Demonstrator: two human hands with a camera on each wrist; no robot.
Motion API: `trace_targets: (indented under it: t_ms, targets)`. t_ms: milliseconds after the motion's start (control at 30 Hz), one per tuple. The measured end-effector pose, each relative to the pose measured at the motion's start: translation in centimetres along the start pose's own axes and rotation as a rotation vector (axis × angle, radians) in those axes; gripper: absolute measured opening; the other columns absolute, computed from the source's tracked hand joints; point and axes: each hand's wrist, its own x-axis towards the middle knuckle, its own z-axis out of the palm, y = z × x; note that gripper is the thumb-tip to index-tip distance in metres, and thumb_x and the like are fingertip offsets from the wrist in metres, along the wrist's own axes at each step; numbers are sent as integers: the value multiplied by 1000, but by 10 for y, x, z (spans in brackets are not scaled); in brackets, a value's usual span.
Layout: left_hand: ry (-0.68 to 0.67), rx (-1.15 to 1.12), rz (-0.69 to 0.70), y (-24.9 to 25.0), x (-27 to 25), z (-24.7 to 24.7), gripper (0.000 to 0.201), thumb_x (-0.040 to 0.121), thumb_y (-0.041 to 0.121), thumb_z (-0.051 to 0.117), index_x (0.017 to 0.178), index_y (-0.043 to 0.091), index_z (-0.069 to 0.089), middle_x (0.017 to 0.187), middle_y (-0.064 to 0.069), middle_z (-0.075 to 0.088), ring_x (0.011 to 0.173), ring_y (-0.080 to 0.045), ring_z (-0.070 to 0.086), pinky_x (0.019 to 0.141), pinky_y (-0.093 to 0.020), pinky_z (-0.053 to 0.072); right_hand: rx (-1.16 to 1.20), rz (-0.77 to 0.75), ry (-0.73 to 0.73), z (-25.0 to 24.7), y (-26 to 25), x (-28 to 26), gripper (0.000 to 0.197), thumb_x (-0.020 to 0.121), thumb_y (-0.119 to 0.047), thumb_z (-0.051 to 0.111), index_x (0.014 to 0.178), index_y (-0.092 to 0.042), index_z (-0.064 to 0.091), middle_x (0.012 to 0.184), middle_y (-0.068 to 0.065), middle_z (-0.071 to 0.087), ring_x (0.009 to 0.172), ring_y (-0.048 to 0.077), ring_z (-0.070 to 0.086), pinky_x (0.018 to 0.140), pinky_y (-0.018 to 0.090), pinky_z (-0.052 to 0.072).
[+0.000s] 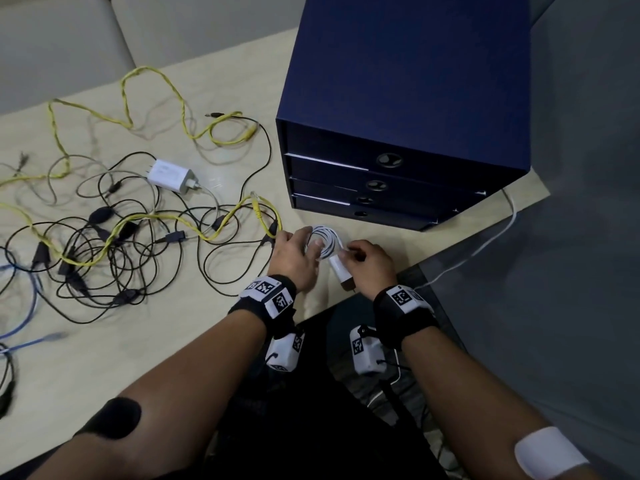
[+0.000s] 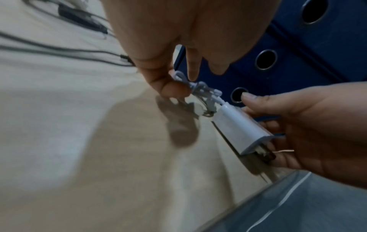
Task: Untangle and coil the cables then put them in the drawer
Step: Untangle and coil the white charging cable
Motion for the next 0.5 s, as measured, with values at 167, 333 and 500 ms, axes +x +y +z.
trace_targets:
  t_ms: [167, 333, 500]
  targets:
    - [-133, 199, 14, -3, -7, -18, 55, 99, 46, 35, 150, 32, 20, 143, -18, 38, 129, -34, 41, 105, -39, 34, 31, 36, 3, -6, 4, 1, 30, 90, -39, 62, 109, -15, 64, 106, 4, 66, 99, 22, 60, 89, 31, 48]
    - [-206, 293, 36, -9, -15, -48, 56, 97, 41, 42, 149, 27, 26, 132, -15, 55, 120, -31, 51, 98, -36, 41, 22, -25, 79, -15, -5, 1, 27, 90, -35, 63, 102, -12, 65, 101, 7, 65, 90, 20, 58, 78, 24, 41]
    - [-150, 122, 72, -5, -36, -111, 34, 96, 36, 49, 128, 27, 55, 110, -2, 67, 70, -18, 62, 69, -23, 46, 88, -180, 79, -16, -57, -3, 10, 88, -26, 65, 87, -16, 64, 87, 3, 66, 81, 21, 61, 75, 29, 49]
